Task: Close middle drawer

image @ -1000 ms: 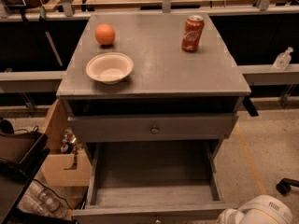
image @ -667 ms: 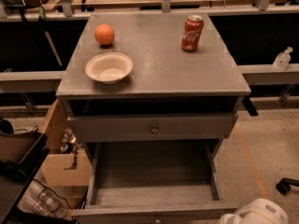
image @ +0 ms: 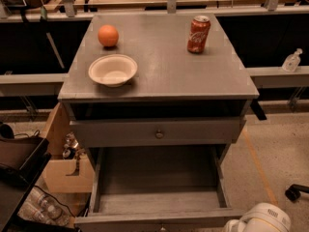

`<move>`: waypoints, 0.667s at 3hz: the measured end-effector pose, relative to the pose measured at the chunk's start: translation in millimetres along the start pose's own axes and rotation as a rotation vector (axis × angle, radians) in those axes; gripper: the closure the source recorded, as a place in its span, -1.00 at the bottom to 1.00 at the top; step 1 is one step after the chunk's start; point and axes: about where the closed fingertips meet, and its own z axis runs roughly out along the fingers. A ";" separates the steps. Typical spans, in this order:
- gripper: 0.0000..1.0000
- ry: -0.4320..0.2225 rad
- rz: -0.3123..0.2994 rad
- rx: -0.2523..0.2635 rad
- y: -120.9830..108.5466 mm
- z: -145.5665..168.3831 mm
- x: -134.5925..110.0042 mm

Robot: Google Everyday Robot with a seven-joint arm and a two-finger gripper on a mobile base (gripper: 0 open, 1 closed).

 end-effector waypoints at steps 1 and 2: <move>1.00 0.009 -0.004 0.005 -15.9 34.7 -1.7; 1.00 -0.004 -0.070 0.030 -33.4 71.1 -5.6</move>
Offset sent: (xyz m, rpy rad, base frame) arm 0.0842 0.0089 -0.1195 -0.0616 -0.1364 0.2527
